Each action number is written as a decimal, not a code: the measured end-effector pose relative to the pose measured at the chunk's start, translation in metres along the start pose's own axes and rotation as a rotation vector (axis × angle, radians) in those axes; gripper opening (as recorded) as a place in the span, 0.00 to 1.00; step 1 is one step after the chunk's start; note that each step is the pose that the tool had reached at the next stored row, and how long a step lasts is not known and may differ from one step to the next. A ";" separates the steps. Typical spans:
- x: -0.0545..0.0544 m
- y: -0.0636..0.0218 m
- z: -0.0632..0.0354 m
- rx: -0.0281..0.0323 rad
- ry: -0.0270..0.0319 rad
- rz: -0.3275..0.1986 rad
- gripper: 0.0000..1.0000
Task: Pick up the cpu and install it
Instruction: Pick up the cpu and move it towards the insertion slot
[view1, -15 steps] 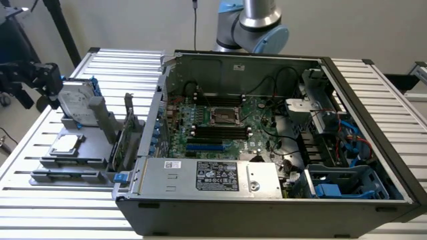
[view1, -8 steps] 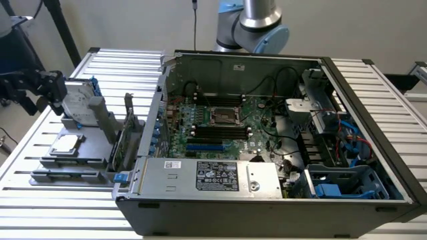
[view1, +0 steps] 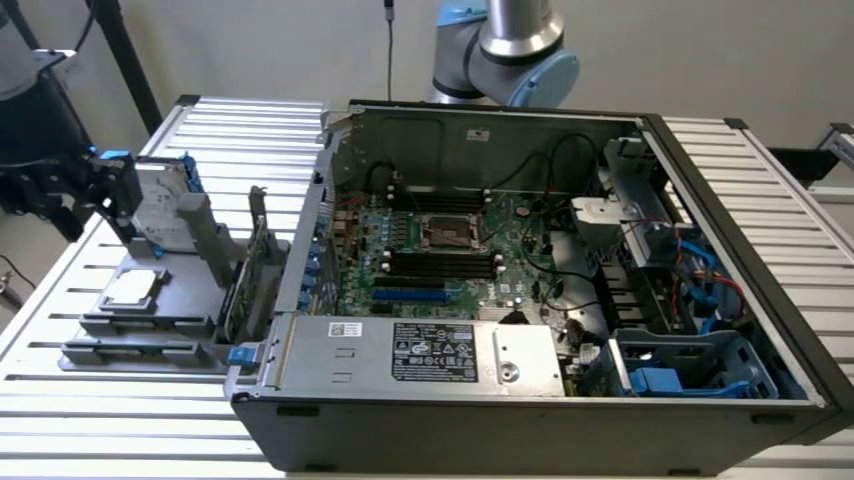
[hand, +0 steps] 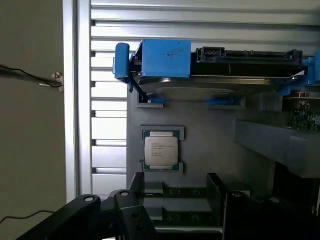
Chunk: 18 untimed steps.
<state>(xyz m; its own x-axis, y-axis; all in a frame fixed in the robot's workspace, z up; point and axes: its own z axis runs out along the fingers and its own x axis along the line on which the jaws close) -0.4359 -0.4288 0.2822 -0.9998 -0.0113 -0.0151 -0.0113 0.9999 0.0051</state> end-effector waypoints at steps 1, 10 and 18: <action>0.000 -0.0003 0.0018 -0.0001 0.0006 -0.001 0.62; 0.000 -0.0011 0.0146 -0.0024 0.0143 -0.008 0.62; -0.001 -0.0035 0.0289 -0.0027 0.0182 -0.016 0.62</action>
<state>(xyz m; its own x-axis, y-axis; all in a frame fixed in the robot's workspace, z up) -0.4346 -0.4322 0.2533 -0.9996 -0.0276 0.0030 -0.0275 0.9996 0.0078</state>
